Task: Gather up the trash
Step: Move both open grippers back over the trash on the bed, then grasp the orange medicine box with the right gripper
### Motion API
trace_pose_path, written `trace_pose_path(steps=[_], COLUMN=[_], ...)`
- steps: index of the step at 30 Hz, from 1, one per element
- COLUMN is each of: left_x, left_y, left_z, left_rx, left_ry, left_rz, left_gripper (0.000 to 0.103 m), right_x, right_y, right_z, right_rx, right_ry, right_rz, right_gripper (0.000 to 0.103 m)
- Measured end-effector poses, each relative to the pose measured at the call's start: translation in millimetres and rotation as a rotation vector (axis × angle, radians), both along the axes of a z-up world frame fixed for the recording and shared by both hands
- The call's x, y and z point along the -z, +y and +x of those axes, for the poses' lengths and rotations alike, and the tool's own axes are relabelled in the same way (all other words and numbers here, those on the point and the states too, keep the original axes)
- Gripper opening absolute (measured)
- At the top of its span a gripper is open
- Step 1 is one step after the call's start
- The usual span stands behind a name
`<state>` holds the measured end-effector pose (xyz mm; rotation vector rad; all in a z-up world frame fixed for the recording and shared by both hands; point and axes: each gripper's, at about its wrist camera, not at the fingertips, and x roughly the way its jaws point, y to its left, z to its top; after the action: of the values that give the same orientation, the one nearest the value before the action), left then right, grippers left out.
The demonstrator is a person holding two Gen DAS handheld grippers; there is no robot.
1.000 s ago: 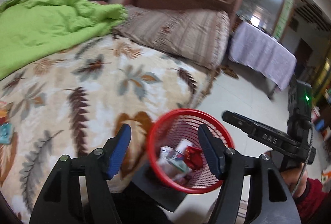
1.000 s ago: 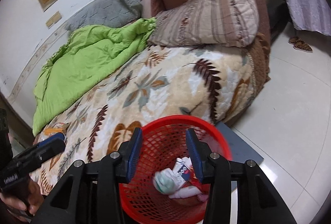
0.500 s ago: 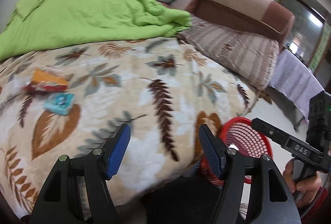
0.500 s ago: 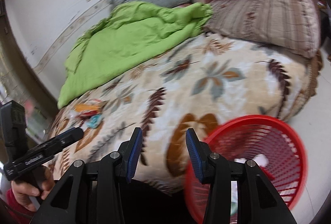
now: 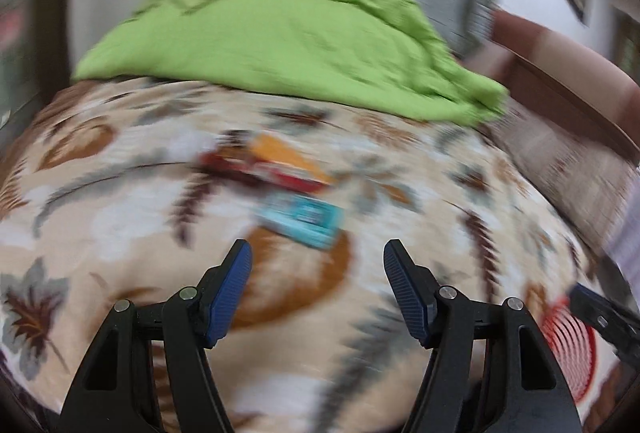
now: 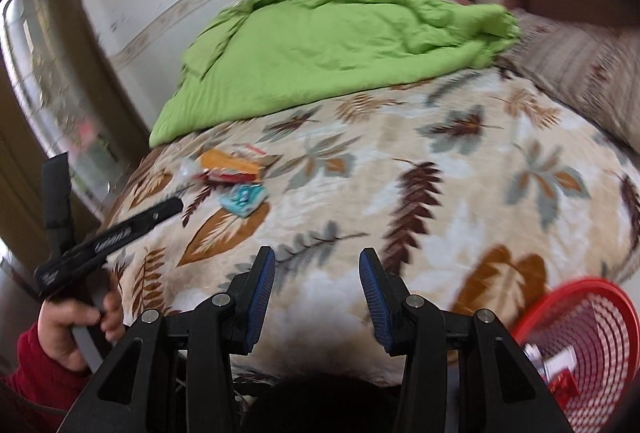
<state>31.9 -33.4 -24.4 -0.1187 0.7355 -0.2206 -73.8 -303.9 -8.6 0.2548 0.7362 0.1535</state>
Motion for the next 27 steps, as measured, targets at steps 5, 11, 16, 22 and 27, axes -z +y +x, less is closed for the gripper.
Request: trace_pose_path(steps=[5, 11, 16, 22, 27], left_x=[20, 29, 36, 40, 42], left_y=[58, 97, 120, 141, 140], left_z=[22, 33, 37, 40, 44], left_rx=[-0.17, -0.276, -0.319, -0.358, -0.348], left_ry=[-0.017, -0.019, 0.011, 0.037, 0.044], left_rz=[0.017, 0.01, -0.009, -0.038, -0.045], left_gripper=[0.067, 0.067, 0.067, 0.067, 0.067], right_x=[-3, -1, 13, 31, 46], right_y=[50, 119, 175, 221, 239], right_z=[39, 96, 153, 213, 246], right_rx=[-0.11, -0.237, -0.285, -0.313, -0.304], right_ry=[-0.012, -0.046, -0.067, -0.07, -0.045], right_rz=[-0.085, -0.176, -0.273, -0.409, -0.495], right_gripper=[0.048, 0.055, 0.055, 0.055, 0.051])
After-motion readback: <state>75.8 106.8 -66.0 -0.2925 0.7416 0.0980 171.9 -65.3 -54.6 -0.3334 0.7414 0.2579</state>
